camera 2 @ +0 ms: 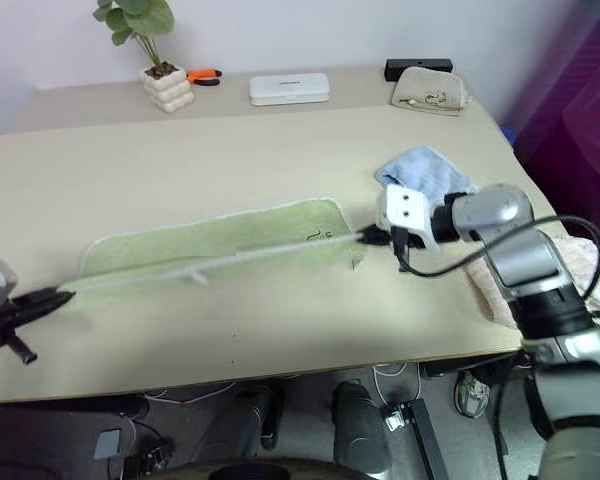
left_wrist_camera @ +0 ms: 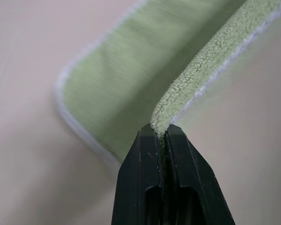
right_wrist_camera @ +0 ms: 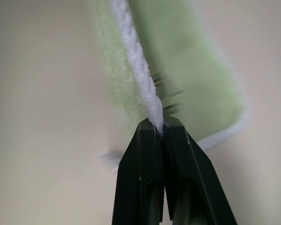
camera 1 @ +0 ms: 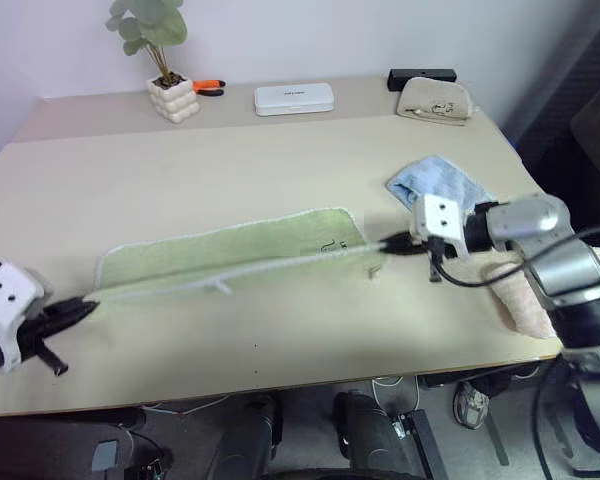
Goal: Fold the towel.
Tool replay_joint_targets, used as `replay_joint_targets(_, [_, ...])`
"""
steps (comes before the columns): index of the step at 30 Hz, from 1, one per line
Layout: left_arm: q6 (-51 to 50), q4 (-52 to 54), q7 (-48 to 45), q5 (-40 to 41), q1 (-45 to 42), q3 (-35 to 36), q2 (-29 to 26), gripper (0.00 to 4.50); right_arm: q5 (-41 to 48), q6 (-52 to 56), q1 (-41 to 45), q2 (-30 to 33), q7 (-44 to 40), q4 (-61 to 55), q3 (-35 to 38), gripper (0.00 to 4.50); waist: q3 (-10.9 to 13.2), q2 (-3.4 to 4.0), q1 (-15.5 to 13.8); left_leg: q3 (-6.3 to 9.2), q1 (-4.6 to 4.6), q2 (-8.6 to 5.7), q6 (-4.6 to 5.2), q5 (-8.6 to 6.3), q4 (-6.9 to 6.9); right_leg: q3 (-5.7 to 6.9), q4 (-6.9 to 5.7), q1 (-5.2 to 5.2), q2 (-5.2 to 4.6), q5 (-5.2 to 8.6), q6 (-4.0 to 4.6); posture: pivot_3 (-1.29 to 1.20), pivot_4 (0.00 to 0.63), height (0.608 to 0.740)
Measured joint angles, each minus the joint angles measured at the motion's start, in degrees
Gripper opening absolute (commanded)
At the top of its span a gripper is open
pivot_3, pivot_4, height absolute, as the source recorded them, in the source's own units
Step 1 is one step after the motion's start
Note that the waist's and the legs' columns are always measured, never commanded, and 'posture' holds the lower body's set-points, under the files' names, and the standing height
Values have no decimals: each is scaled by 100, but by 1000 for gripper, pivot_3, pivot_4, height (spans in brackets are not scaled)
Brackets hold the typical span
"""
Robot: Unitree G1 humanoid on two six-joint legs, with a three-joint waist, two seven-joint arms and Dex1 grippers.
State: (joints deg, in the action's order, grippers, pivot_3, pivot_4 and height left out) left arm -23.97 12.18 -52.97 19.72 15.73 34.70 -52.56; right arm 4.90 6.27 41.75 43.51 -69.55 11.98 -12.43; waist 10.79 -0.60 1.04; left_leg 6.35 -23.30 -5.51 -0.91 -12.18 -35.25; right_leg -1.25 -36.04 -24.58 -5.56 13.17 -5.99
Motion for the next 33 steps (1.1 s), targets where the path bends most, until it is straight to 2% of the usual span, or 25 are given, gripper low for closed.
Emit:
replay_joint_targets(5, [658,-1439,368,-586,-1352,-921,-7,0,-645,-839,924,-843,566,1866,-331,63,0,-5,-13,1,-4,-5,-4,2,1,3,-4,-8,9,-14,-20,0,150,733])
replay_joint_targets(10, [1205,-2555,457,-939,-2254,-1606,-5,0,-965,-1547,1513,-1237,820,3343,-428,63,1,-6,3,3,-7,-5,-12,-3,4,4,-13,-19,12,-18,-24,0,150,733])
replay_joint_targets(18, [1744,-3574,477,-1175,-2976,-2147,41,0,-1312,-2195,1738,-1522,1095,4493,-456,63,1,-5,71,4,-7,-3,-15,-3,5,1,-25,-26,19,-20,-26,0,150,733])
replay_joint_targets(19, [1746,-3643,459,-1168,-3016,-2191,41,303,-1346,-2222,1751,-1543,1155,4572,-456,14,1,-4,104,4,-7,-3,-15,-2,5,1,-28,-27,19,-20,-26,0,150,733])
replay_joint_targets(22, [1711,-3829,465,-1153,-3081,-2219,72,1408,-1388,-2227,1821,-1541,1301,4687,-412,957,1,-5,143,6,-7,-3,-16,-2,5,1,-31,-28,20,-20,-26,0,150,733])
replay_joint_targets(25, [1718,-4026,614,-1160,-3133,-2214,77,2843,-1416,-2212,1856,-1503,1470,4699,-310,2294,1,-4,150,8,-7,-3,-16,-2,6,1,-34,-30,20,-20,-26,0,150,733])
replay_joint_targets(27, [1721,-4137,829,-1154,-3207,-2154,115,3892,-1475,-2213,1857,-1496,1690,4702,-262,3342,1,-5,153,8,-7,-3,-17,-2,5,0,-37,-32,20,-20,-26,0,150,733])
replay_joint_targets(33, [1586,-4304,1534,-873,-3367,-1619,395,3892,-1586,-2148,1860,-1503,2479,4798,-133,3342,1,-5,150,7,-7,-3,-18,-2,3,-1,-39,-33,19,-20,-26,0,150,733])
